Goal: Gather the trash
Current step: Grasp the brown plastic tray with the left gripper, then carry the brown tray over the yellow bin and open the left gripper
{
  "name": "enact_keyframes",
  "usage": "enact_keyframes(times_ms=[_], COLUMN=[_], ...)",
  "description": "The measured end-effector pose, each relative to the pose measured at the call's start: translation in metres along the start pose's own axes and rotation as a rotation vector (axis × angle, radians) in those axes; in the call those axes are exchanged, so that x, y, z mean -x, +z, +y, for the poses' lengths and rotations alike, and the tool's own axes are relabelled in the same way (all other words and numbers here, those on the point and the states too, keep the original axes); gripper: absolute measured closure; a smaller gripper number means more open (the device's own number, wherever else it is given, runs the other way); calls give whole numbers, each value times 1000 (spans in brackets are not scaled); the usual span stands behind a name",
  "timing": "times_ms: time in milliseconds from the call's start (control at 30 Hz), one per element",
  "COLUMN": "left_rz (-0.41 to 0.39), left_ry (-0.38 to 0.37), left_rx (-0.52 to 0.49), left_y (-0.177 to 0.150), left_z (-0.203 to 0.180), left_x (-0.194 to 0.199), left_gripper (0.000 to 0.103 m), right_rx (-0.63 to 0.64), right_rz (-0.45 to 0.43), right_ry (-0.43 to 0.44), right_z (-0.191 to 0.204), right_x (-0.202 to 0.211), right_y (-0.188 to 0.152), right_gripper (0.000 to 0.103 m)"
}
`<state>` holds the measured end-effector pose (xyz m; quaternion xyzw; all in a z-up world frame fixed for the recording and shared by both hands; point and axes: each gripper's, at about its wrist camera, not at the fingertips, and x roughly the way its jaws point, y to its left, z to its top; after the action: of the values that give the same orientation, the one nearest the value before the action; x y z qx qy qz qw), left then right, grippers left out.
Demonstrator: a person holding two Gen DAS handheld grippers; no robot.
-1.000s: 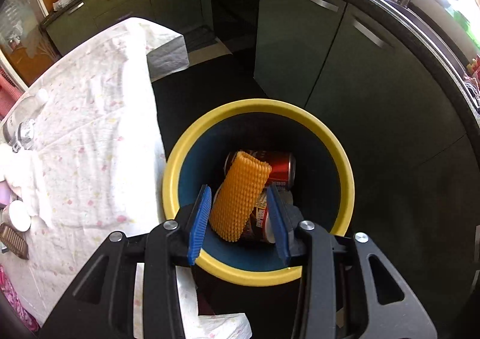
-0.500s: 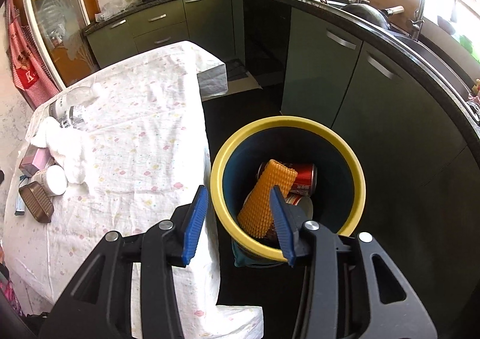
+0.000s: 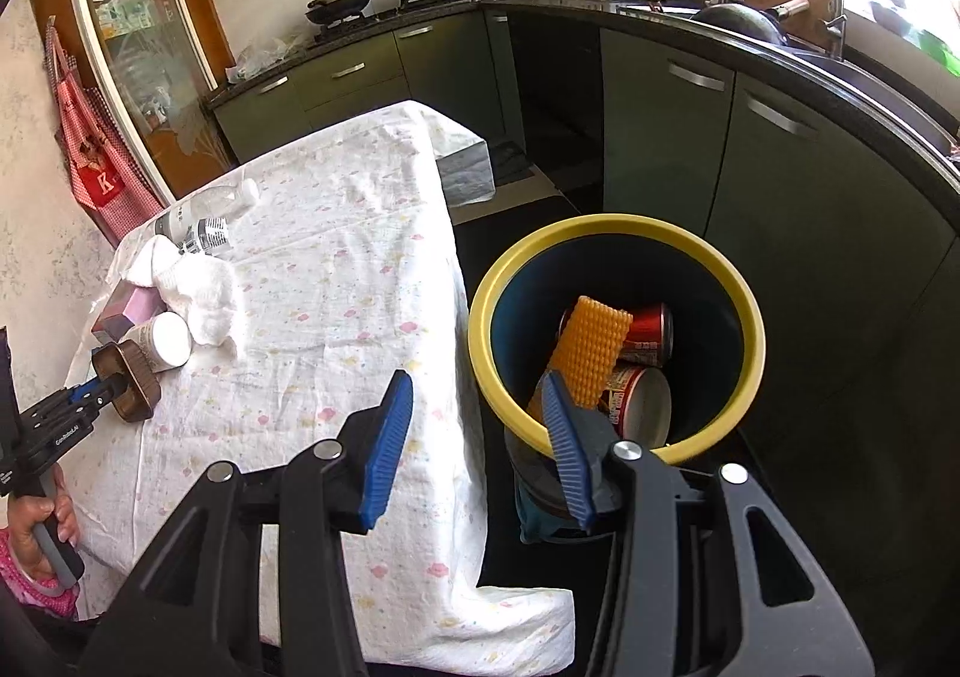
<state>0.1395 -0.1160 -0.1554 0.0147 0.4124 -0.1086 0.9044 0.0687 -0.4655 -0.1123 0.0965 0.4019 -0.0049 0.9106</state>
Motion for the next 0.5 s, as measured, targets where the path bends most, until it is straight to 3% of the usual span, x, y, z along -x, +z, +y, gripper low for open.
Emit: enact_keyframes(times_ms=[33,100,333,500], left_rz=[5,6,-30,-61], left_ry=[-6,-16,-2,-44], left_rx=[7,17,4,-35], left_y=[-1,-2,-2,10], left_z=[1,3,4,-13], left_x=[-1,1,24,44], left_gripper=[92,97,98,98], right_rx=[-2,-8,-6,-8], right_rz=[-2,-7,-9,-21], right_ry=[3,6,3,-9], right_z=[0,-3,-7,-10], right_x=[1,1,-4,-3], right_y=[-1,-2,-1,-1], right_gripper=[58,56,56,56])
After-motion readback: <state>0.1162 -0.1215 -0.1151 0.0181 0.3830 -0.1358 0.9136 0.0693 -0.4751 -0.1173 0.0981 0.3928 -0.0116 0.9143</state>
